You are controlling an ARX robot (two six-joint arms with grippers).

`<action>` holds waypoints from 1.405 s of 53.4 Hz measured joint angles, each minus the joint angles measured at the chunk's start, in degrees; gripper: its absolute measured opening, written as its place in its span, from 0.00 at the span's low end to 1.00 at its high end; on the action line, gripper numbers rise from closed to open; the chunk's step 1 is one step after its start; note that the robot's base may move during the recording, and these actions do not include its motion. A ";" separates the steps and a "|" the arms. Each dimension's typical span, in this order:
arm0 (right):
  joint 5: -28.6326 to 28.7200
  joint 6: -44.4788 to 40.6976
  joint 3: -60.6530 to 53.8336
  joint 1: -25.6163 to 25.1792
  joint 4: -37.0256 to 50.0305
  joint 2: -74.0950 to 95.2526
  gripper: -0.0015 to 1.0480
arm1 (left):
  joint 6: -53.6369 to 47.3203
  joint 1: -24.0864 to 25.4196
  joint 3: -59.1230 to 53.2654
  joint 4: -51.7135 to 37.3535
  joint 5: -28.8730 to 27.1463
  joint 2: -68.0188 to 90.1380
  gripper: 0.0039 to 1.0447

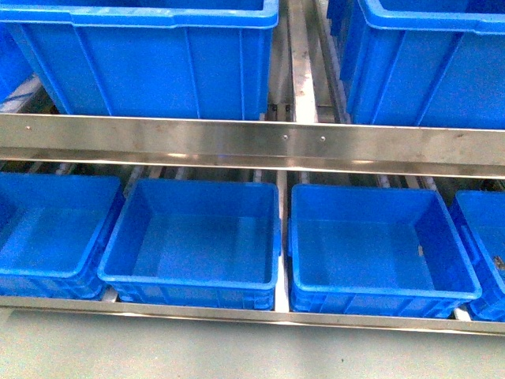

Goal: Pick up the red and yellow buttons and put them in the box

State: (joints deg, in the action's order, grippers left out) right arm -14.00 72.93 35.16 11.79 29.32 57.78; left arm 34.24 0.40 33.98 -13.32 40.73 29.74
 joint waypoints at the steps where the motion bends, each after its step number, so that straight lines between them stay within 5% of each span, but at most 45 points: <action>1: -0.17 -0.52 0.00 0.17 -0.22 -0.28 0.25 | -0.28 1.38 -1.11 1.68 0.09 -2.14 0.92; 8: -1.60 -3.45 -0.20 0.85 -1.68 -1.97 0.25 | -1.77 10.21 -8.31 8.28 1.53 -10.97 0.92; 15: -2.67 -6.14 -0.74 1.60 -2.69 -2.89 0.25 | -18.29 2.12 -17.73 16.46 -29.33 -17.73 0.72; 21: -4.63 -9.46 -1.46 2.91 -3.50 -3.41 0.25 | -28.22 -0.04 -27.26 14.29 -40.15 -24.39 0.53; 38: -12.26 -23.37 -4.07 8.07 -4.44 -3.96 0.25 | -33.11 -0.35 -32.74 13.42 -40.72 -28.89 0.01; 54: -18.49 -43.15 -6.01 13.00 0.96 -3.78 0.25 | -33.55 -0.35 -32.74 13.42 -40.72 -28.89 0.03; 75: -18.49 -54.99 -6.43 12.55 3.28 -2.43 0.25 | -33.59 -0.35 -32.74 13.42 -40.74 -28.89 0.69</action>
State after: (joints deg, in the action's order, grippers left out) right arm -32.49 17.93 28.73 24.34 32.60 55.35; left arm 0.64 0.05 1.23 0.10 -0.01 0.84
